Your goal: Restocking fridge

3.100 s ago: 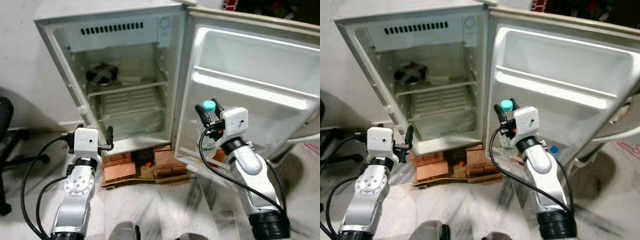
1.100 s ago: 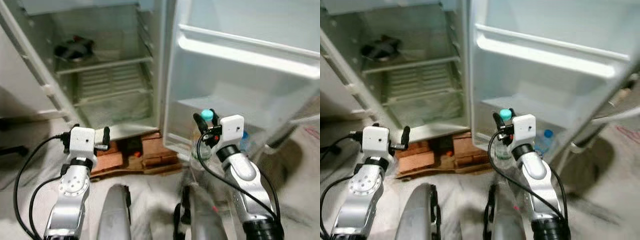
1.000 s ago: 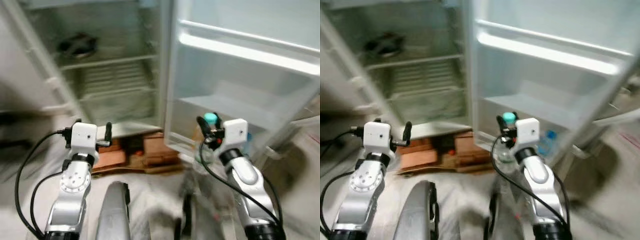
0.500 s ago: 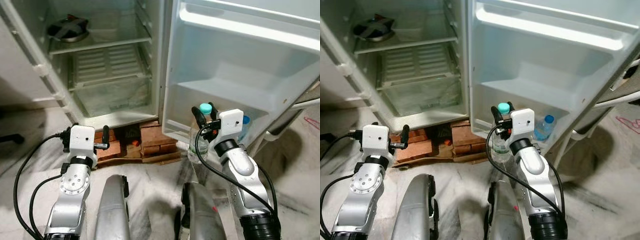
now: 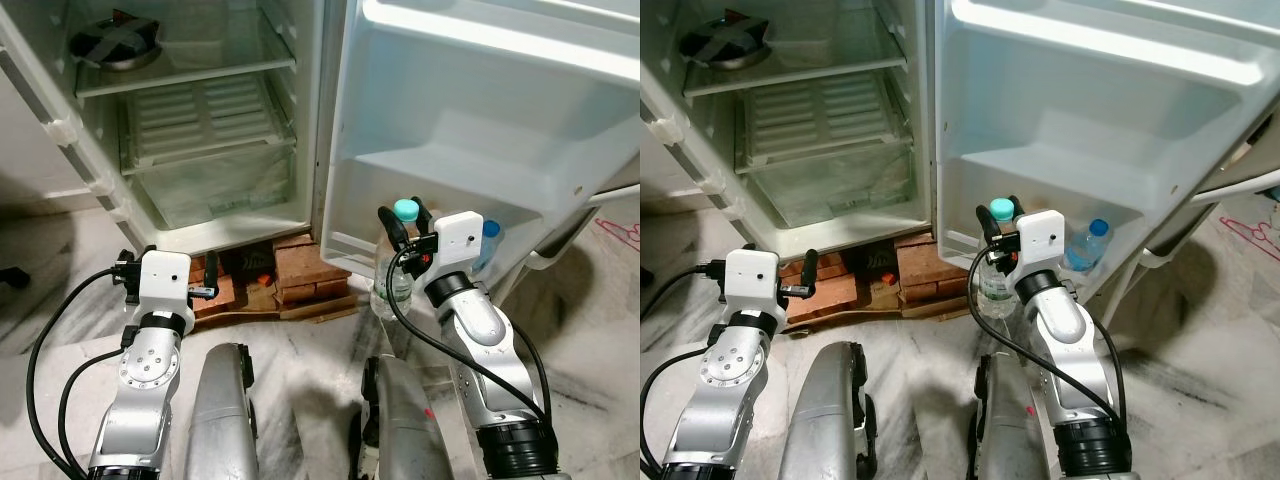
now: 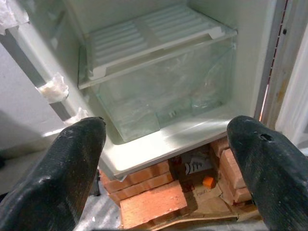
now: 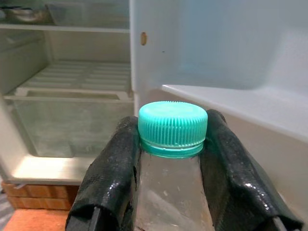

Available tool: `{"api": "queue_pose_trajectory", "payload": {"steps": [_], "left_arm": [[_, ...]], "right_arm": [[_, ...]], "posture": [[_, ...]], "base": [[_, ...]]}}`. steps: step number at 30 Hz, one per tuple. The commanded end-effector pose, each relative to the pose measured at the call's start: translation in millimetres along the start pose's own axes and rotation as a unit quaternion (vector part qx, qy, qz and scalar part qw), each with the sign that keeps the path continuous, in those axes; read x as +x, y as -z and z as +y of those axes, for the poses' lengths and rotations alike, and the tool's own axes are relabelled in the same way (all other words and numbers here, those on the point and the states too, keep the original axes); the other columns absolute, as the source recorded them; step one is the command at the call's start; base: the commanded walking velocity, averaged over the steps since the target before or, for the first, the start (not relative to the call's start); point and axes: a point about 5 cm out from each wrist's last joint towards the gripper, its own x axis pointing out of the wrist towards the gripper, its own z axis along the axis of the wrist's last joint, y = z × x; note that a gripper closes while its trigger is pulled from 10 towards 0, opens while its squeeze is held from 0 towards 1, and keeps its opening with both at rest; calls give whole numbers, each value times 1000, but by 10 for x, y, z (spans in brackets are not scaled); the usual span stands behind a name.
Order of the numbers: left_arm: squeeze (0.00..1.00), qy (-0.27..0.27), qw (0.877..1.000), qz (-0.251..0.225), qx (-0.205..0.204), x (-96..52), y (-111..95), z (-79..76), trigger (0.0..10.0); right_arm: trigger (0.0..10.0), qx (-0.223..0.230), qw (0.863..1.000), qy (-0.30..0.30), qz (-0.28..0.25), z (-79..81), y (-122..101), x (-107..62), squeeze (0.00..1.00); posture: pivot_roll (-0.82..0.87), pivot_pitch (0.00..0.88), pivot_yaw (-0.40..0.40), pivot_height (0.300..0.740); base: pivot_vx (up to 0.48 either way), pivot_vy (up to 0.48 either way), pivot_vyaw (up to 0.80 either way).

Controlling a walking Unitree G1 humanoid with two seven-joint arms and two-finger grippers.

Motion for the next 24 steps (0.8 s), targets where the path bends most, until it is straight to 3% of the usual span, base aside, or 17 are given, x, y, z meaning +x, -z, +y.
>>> {"api": "queue_pose_trajectory", "payload": {"steps": [1, 24], "left_arm": [[0, -1, 1000, -3, 3, -15, -6, 8, 10000], [0, 4, 1000, -5, 0, -3, -14, -18, 10000]], "right_arm": [[10000, 2, 1000, -5, -9, 17, -37, 4, 0], [10000, 8, 999, -45, -17, 99, -66, 6, 0]], "posture": [[25, 176, -22, 588], [24, 175, -25, 588]], "base": [[289, 0, 0], [388, 0, 0]]}}
